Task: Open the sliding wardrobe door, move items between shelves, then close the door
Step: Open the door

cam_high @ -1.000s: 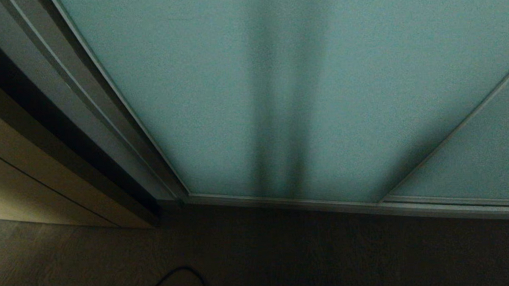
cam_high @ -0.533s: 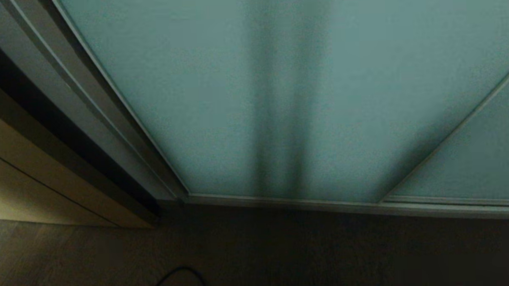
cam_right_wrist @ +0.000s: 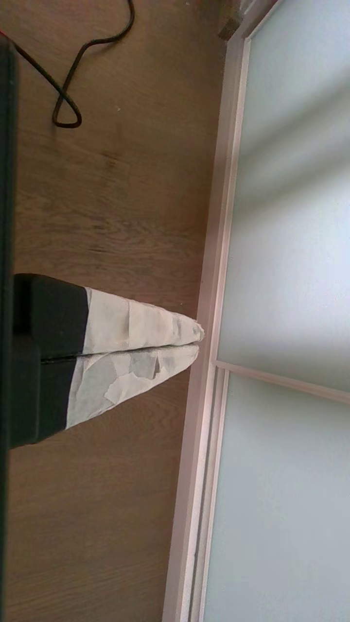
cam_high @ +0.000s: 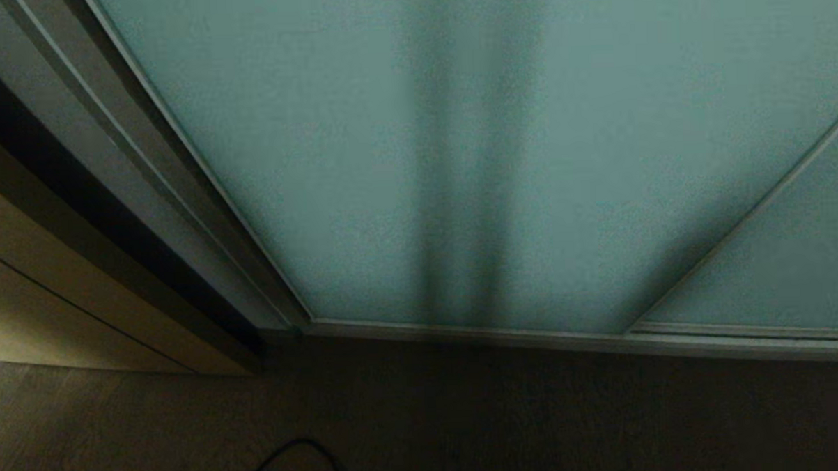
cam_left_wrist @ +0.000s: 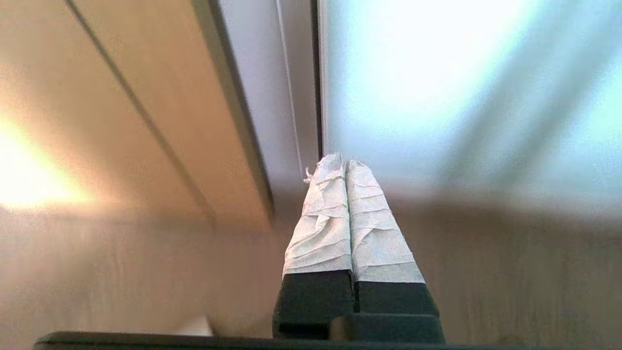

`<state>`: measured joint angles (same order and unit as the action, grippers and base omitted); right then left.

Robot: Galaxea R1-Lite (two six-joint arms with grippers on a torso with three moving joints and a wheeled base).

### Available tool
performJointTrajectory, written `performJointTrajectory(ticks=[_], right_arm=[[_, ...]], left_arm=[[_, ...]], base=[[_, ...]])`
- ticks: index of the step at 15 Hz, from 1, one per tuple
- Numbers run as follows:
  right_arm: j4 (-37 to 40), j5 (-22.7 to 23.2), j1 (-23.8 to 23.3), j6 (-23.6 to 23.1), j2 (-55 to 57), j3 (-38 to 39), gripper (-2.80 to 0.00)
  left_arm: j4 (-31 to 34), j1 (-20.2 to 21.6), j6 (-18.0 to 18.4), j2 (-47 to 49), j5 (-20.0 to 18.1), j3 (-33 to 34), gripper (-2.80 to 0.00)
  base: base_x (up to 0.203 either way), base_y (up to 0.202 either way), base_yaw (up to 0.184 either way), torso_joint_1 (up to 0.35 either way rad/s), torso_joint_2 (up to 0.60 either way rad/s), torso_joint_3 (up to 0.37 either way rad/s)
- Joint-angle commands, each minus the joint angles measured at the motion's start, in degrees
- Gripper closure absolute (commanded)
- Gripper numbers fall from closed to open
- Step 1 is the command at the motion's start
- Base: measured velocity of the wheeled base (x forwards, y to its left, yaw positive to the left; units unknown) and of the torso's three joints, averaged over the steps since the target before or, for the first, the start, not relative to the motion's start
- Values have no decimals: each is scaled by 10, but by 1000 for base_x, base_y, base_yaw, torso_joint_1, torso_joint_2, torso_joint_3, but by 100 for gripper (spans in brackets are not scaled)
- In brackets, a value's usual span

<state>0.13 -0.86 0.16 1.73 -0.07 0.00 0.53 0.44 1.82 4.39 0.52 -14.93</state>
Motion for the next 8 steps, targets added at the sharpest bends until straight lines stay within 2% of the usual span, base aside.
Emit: performJointTrajectory(ticks=[1, 3, 4, 6, 8], right_arm=[[0, 0, 0, 0, -1, 0, 0], [0, 0, 0, 0, -1, 0, 0], [0, 0, 0, 0, -1, 0, 0], [0, 0, 0, 0, -1, 0, 0], [0, 0, 0, 0, -1, 0, 0]], left_arm=[[-5, 3, 0, 81, 5, -117, 0], [-38, 5, 0, 170, 35, -216, 0], [-90, 7, 1, 212, 56, -245, 0], [-214, 10, 8, 276, 99, -280, 0], [-299, 12, 13, 328, 129, -289, 0]], base=[[0, 0, 0, 0, 0, 0], [0, 0, 0, 0, 0, 0], [0, 0, 0, 0, 0, 0], [0, 0, 0, 0, 0, 0], [0, 0, 0, 0, 0, 0]])
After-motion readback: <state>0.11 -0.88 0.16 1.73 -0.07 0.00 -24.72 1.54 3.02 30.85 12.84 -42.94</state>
